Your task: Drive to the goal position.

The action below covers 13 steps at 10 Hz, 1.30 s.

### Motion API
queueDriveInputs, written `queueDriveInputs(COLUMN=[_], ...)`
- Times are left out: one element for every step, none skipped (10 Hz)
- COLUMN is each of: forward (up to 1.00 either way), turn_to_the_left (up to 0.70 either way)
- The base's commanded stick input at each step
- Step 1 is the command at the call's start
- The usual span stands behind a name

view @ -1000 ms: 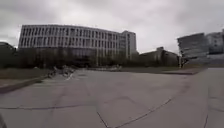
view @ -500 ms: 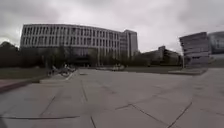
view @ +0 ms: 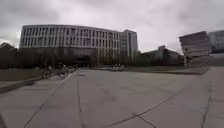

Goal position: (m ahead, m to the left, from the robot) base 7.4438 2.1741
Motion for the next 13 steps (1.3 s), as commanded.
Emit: queueDriveInputs(forward=[0.7, 0.7, 0.7, 0.7, 0.7, 0.7, 0.7, 0.7, 0.7, 0.7, 0.7, 0.7, 0.7], turn_to_the_left=[0.01, 0.02, 0.03, 0.02, 0.01, 0.0, 0.32, 0.33, 0.08, 0.07, 0.17, 0.26, 0.35])
